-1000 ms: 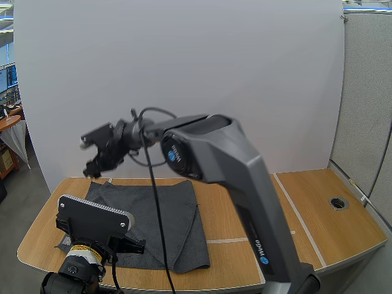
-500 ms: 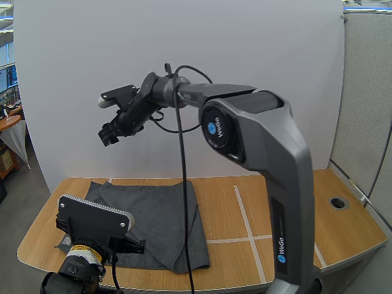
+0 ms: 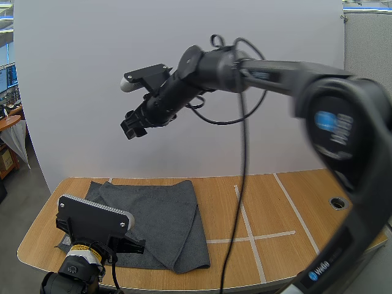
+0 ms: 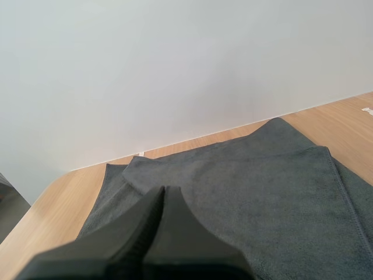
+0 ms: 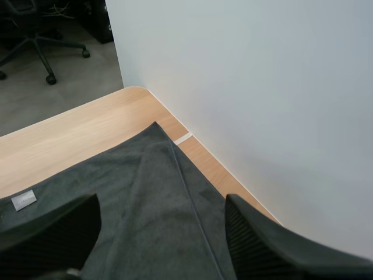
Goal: Fold the towel
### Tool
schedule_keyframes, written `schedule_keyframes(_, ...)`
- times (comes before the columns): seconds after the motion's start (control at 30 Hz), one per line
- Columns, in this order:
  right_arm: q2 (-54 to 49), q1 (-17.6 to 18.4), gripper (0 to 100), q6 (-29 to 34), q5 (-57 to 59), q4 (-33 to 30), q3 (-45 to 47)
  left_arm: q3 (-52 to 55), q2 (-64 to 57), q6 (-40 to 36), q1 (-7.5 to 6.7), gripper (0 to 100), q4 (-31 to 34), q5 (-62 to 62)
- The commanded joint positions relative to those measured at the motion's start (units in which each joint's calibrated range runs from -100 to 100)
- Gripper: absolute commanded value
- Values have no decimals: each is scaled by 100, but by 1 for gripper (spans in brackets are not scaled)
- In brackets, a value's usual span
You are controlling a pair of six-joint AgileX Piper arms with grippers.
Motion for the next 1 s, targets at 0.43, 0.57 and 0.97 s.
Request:
schedule_keyframes(0.43,-5273,-16,0,1576,1228,-1412,3129,0,-31,-23,2,0,40,-51)
schedule_keyframes(0.57,-5977,-16,0,1576,1444,-1427,3129,0,-31,-23,2,0,40,-51)
schedule_keyframes(0.97,-7406,-16,0,1841,3335,-1478,3129,0,-31,-23,2,0,40,-51)
